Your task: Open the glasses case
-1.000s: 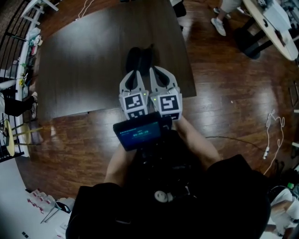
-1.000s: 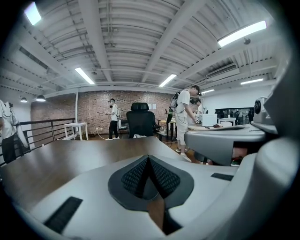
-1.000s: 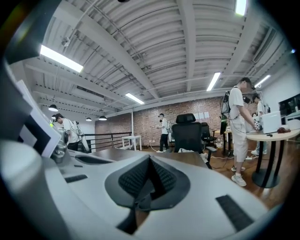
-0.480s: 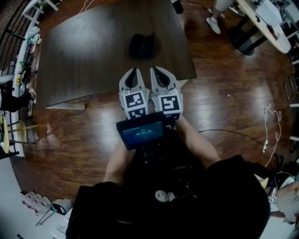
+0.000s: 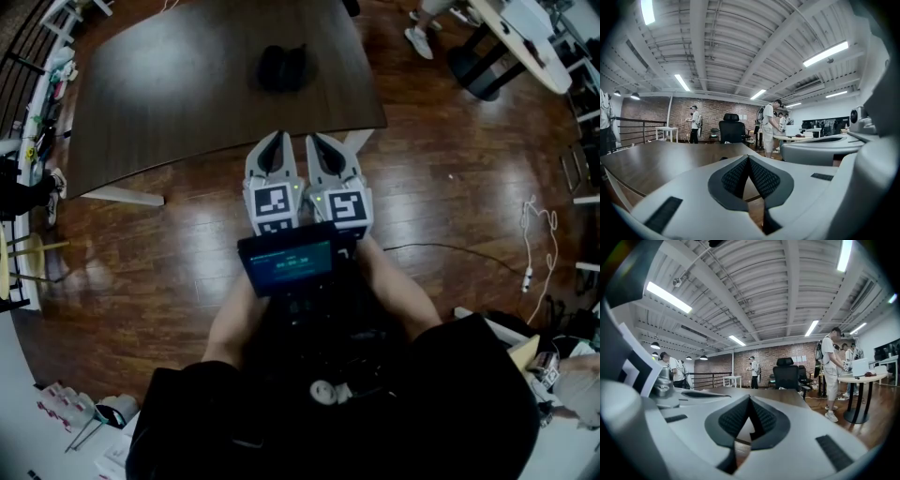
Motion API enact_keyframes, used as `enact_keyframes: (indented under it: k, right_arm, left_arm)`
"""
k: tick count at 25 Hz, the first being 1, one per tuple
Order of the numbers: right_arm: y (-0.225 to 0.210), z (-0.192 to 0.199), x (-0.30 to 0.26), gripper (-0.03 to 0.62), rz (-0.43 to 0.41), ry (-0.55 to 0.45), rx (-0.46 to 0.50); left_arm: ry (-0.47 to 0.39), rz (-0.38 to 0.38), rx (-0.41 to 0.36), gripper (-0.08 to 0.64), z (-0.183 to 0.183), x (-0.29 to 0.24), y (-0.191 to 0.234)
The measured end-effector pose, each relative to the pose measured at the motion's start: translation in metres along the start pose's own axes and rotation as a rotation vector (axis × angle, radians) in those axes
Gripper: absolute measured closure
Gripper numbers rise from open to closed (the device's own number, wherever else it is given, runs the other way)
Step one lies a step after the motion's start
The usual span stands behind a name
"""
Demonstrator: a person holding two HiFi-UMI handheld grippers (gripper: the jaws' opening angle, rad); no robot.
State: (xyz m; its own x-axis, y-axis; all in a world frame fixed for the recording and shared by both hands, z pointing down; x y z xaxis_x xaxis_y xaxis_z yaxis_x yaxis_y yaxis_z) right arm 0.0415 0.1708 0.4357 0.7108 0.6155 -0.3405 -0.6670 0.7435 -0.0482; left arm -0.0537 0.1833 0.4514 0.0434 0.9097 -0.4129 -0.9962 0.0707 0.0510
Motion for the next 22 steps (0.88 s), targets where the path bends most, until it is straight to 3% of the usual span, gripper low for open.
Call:
enact_keyframes:
  k: [12,22]
  right_arm:
    - [0.0,-0.011,-0.001,0.581,-0.012,0.02,-0.015]
    - [-0.003,-0.036,-0.004,0.581,-0.058,-0.033,-0.014]
  left_arm:
    - [0.043,0.04,0.024,0.56,-0.004,0.003,-0.003]
    - [-0.016,-0.024,-0.028,0.56,-0.037,0.01,-0.001]
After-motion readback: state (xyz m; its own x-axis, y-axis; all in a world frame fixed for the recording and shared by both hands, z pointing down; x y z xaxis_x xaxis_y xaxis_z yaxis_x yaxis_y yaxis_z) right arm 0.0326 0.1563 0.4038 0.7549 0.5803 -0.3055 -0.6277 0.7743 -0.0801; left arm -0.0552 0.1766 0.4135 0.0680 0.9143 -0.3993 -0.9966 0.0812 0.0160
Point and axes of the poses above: the fingertips, and each gripper's own axes: x backward along the fingers, y to its left, z out of its underside, the point moved 5 cm from there along x, backward along the fingers, and after that the axes turned 13 degrees about y, right-handed, at the moved point
